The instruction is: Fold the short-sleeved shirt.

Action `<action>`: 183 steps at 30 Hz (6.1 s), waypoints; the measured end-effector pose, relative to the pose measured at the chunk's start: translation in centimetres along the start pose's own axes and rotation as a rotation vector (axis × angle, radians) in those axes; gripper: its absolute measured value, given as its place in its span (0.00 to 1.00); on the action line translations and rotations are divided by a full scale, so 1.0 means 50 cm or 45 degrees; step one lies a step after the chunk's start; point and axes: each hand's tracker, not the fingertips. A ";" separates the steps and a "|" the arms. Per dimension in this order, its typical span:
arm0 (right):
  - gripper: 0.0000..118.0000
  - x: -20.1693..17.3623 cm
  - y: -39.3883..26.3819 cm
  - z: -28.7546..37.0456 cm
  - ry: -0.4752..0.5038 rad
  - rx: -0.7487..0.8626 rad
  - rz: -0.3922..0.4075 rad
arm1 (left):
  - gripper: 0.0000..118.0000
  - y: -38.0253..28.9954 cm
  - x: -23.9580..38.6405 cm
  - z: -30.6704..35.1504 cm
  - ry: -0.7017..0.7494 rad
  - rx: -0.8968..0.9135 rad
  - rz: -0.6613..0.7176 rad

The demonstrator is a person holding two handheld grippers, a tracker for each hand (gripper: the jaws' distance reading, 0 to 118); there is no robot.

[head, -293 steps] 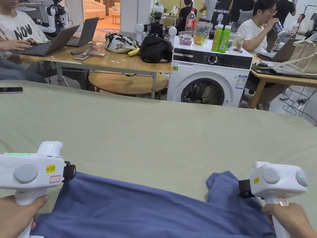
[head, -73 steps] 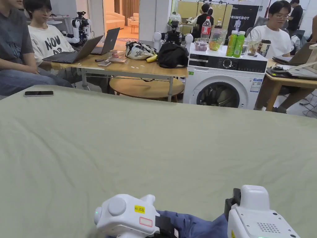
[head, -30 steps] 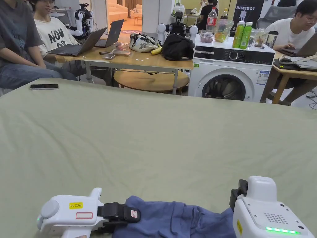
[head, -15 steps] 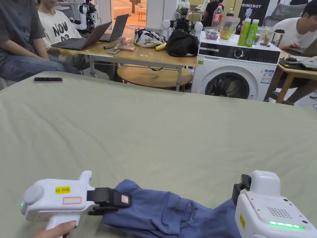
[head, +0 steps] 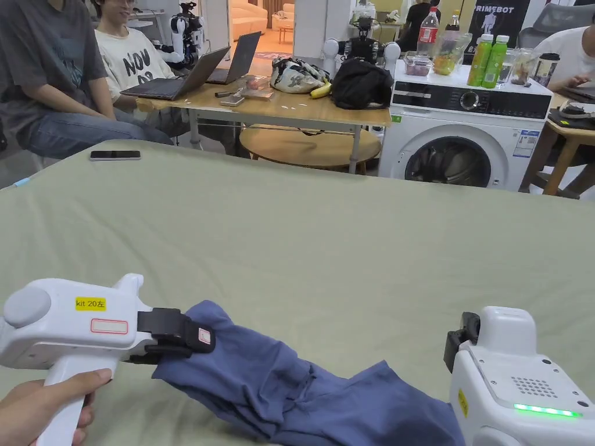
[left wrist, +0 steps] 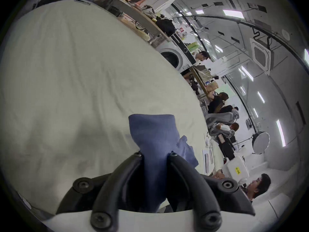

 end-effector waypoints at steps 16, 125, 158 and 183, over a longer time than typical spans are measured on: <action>0.00 0.065 -0.005 0.028 -0.065 -0.004 -0.030 | 0.10 -0.033 0.255 -0.266 0.023 -0.289 -0.094; 0.00 0.029 -0.159 -0.050 0.172 -0.633 -0.029 | 0.59 -0.065 0.029 -0.206 -0.051 -0.105 -0.200; 0.00 0.020 -0.166 -0.040 0.151 -0.593 -0.026 | 0.26 -0.062 -0.092 -0.445 -0.480 -0.405 0.167; 0.00 -0.034 0.016 0.002 0.137 0.095 0.035 | 0.20 0.020 -0.050 -0.201 -0.424 -0.246 0.141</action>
